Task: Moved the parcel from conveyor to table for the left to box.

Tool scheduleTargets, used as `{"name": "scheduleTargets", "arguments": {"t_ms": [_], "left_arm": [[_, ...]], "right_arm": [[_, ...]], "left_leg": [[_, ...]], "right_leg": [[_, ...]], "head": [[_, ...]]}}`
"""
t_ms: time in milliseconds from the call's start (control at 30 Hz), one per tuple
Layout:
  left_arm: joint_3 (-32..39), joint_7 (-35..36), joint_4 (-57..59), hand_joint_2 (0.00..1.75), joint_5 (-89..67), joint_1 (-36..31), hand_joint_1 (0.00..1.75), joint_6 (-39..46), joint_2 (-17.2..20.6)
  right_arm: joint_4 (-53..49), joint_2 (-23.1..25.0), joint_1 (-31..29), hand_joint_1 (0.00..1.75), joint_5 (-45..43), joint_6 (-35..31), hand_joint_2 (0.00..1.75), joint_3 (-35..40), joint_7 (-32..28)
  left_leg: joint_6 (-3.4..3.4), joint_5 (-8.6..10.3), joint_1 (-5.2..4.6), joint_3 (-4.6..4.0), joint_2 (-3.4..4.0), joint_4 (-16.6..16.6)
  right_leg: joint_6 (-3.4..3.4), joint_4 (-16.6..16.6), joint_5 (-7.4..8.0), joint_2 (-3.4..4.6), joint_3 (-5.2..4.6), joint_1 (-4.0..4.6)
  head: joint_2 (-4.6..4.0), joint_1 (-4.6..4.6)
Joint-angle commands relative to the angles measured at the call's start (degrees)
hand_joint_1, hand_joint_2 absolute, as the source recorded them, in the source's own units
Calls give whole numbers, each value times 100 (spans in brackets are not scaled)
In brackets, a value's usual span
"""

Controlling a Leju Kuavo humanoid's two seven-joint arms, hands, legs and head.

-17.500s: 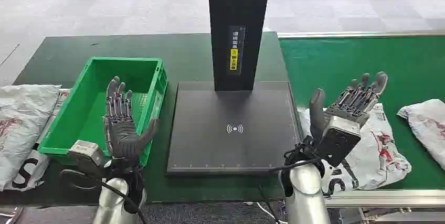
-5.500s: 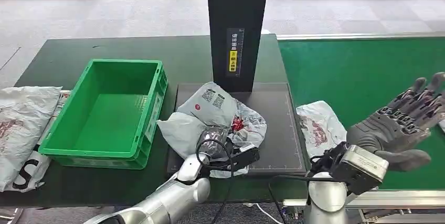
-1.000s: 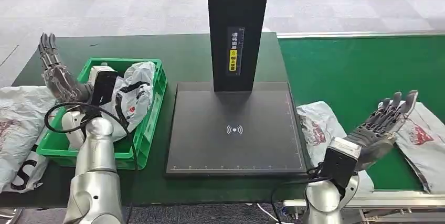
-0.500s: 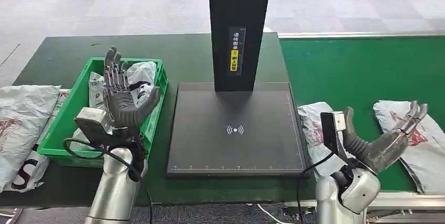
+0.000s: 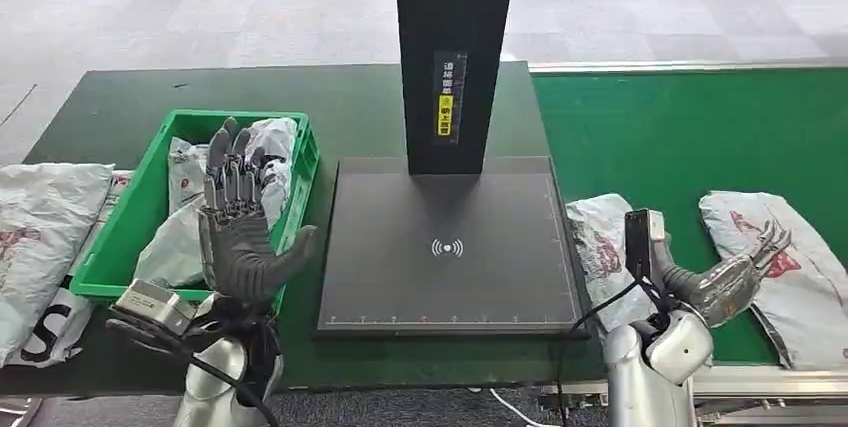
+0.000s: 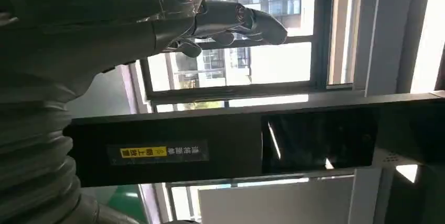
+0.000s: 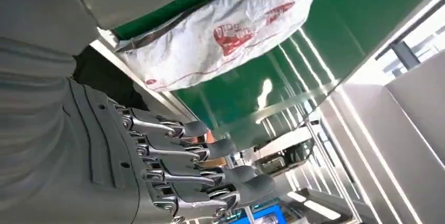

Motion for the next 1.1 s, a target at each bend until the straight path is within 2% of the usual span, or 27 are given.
{"name": "scheduleTargets", "arguments": {"t_ms": [33,200,367,500,533,667,1100], "left_arm": [[-545,26,-242,175,-143,381,0,264,301],[-618,26,-182,175,-188,474,0,421,364],[-577,26,-69,175,-29,674,0,530,392],[-533,26,-68,175,-1,668,0,570,393],[-497,26,-52,175,-13,679,0,556,381],[-419,26,54,175,-19,676,0,444,342],[-419,26,54,175,-19,676,0,444,342]], "right_arm": [[2651,-488,-1086,0,-89,9,175,-438,-19],[3249,-561,-1303,0,-57,9,175,-518,-16],[3660,-626,-1437,0,-111,471,175,-762,61],[3758,-655,-1411,0,-114,808,175,-852,34],[3781,-629,-1424,0,-261,898,175,-943,-219],[3855,-601,-1410,0,-367,1188,175,-1025,-454],[3855,-601,-1410,0,-367,1188,175,-1025,-454]], "left_leg": [[3,1,2,27,18,-16],[2,1,-1,14,4,-9],[3,3,-1,40,7,-28],[2,0,-1,23,2,-14],[2,1,-3,33,1,-22],[3,1,-3,30,7,-23],[2,-1,-2,12,3,-8]], "right_leg": [[0,-21,7,14,25,3],[-1,-8,1,0,13,-1],[-3,-27,3,-1,37,1],[-1,-13,0,-2,22,0],[-2,-19,0,-4,32,-1],[-2,-21,3,2,29,-1],[-1,-6,-1,0,11,-2]], "head": [[0,0],[0,0],[0,0],[0,0],[0,0],[0,0],[0,0]]}}
